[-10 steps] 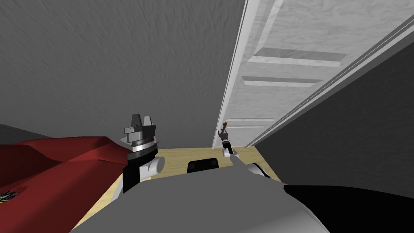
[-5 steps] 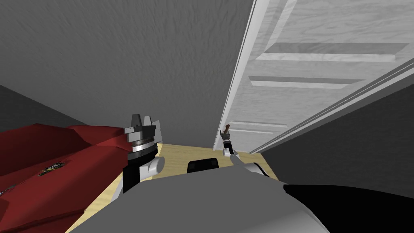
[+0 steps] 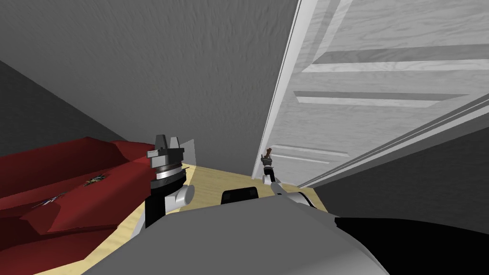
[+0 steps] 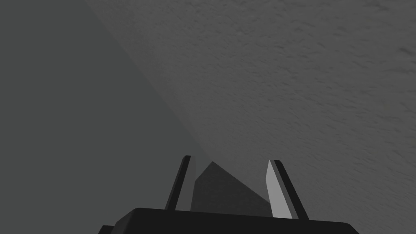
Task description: Pull the door open
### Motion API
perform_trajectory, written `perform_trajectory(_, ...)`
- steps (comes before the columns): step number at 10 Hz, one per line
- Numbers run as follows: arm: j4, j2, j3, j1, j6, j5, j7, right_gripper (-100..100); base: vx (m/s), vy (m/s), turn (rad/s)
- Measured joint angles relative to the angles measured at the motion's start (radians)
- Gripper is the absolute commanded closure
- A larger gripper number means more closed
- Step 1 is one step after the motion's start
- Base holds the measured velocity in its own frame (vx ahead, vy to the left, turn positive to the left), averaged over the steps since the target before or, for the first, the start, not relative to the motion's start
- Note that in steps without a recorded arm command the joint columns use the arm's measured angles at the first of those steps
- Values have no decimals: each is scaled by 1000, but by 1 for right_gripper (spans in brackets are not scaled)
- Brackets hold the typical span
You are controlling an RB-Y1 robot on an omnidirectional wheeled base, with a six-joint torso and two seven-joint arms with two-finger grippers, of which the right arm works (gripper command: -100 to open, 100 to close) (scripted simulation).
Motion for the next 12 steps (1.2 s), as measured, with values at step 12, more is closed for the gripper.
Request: perform_trajectory(12, 12, -91, 24, 28, -28, 14, -103, 100, -88, 15, 72)
